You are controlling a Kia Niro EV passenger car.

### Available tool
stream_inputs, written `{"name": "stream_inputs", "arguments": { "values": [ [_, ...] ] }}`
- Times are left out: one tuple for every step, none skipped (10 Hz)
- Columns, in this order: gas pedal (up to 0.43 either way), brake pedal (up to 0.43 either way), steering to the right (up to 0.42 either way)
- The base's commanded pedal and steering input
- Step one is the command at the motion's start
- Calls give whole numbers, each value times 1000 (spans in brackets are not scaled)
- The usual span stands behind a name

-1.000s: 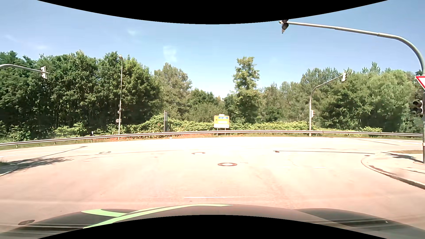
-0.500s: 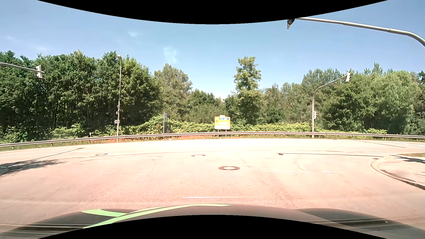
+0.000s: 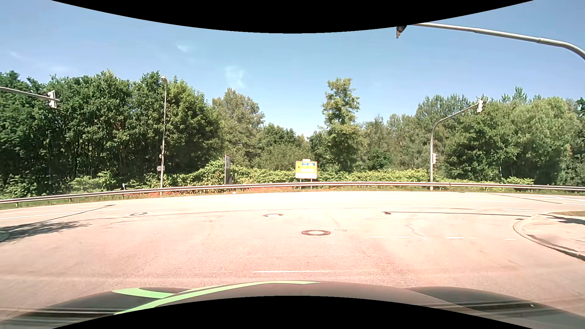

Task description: Follow the waypoints while adhering to traffic rules and regulations

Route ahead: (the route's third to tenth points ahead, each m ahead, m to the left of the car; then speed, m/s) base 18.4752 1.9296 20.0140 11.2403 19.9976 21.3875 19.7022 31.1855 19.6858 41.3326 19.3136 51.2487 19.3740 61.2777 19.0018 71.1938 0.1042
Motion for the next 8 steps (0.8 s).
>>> {"name": "stream_inputs", "arguments": {
  "values": [
    [0, 287, -24],
    [0, 299, -24],
    [0, 311, -24],
    [0, 317, -24],
    [0, 317, -24],
    [0, 323, -24],
    [0, 335, -24],
    [0, 335, -24]
  ]
}}
